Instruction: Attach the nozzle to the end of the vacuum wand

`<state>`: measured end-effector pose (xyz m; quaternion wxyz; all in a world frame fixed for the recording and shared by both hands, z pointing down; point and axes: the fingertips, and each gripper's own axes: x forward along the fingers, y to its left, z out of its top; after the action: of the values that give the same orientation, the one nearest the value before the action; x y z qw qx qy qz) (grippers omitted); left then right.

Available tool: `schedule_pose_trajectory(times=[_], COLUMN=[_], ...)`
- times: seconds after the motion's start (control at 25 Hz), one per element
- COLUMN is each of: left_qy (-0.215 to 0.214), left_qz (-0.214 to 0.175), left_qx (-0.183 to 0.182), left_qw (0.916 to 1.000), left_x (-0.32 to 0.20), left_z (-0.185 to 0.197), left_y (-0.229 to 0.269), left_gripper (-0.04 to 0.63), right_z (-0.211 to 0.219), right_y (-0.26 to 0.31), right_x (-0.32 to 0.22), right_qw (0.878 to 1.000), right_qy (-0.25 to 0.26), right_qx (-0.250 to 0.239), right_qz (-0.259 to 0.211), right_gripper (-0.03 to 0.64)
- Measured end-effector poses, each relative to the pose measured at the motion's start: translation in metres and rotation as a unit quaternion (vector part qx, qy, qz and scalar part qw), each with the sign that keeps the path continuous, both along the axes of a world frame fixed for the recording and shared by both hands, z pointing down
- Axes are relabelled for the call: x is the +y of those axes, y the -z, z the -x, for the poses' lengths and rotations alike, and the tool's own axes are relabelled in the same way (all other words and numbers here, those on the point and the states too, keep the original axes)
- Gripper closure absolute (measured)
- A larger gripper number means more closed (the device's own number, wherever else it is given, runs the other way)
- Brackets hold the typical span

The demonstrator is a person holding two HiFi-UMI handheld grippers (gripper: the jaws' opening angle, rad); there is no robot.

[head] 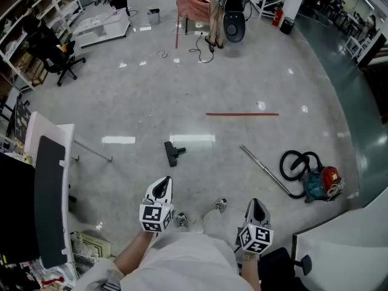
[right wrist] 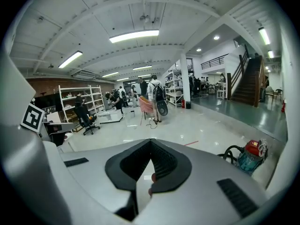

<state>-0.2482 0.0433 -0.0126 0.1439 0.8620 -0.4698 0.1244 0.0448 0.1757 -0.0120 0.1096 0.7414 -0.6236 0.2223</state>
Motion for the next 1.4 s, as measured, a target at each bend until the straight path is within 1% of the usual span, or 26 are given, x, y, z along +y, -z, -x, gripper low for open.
schedule_pose_trajectory(times=[0.12, 0.24, 0.4, 0.56, 0.72, 0.84, 0.92, 1.04, 1.2, 1.28, 1.4], left_qy=[0.024, 0.045, 0.069, 0.094, 0.114, 0.127, 0.133, 0.128, 0.114, 0.094, 0.054], left_qz=[0.002, -0.005, -0.012, -0.012, 0.001, 0.018, 0.023, 0.025, 0.046, 0.055, 0.053], left_qx=[-0.008, -0.013, -0.017, -0.018, -0.026, -0.032, -0.032, -0.034, -0.029, -0.022, -0.011], left_qw=[0.9997, 0.9989, 0.9974, 0.9953, 0.9931, 0.9912, 0.9904, 0.9908, 0.9920, 0.9938, 0.9971], left_x=[-0.017, -0.035, -0.050, -0.056, -0.052, -0.050, -0.057, -0.080, -0.120, -0.145, -0.188], left_z=[-0.016, -0.041, -0.074, -0.096, -0.105, -0.100, -0.096, -0.097, -0.105, -0.117, -0.141], left_y=[0.003, 0.009, 0.017, 0.018, 0.004, -0.005, -0.010, -0.017, -0.038, -0.047, -0.051], left_gripper=[0.584, 0.584, 0.584, 0.584, 0.584, 0.584, 0.584, 0.584, 0.584, 0.584, 0.584], right_z=[-0.023, -0.053, -0.089, -0.113, -0.121, -0.115, -0.112, -0.110, -0.110, -0.109, -0.110], right_y=[0.000, 0.000, -0.003, -0.010, -0.023, -0.031, -0.038, -0.045, -0.046, -0.044, -0.047], right_x=[-0.036, -0.068, -0.096, -0.120, -0.141, -0.149, -0.158, -0.177, -0.200, -0.209, -0.227], right_qw=[1.000, 0.999, 0.997, 0.994, 0.991, 0.989, 0.987, 0.986, 0.988, 0.988, 0.989], right_qy=[0.026, 0.049, 0.077, 0.107, 0.133, 0.144, 0.149, 0.156, 0.146, 0.140, 0.125], right_qx=[-0.005, -0.007, -0.015, -0.019, -0.026, -0.039, -0.043, -0.038, -0.029, -0.024, -0.018], right_qz=[-0.002, -0.005, -0.002, 0.003, 0.013, 0.022, 0.028, 0.035, 0.048, 0.058, 0.077], right_gripper=[0.614, 0.614, 0.614, 0.614, 0.614, 0.614, 0.614, 0.614, 0.614, 0.614, 0.614])
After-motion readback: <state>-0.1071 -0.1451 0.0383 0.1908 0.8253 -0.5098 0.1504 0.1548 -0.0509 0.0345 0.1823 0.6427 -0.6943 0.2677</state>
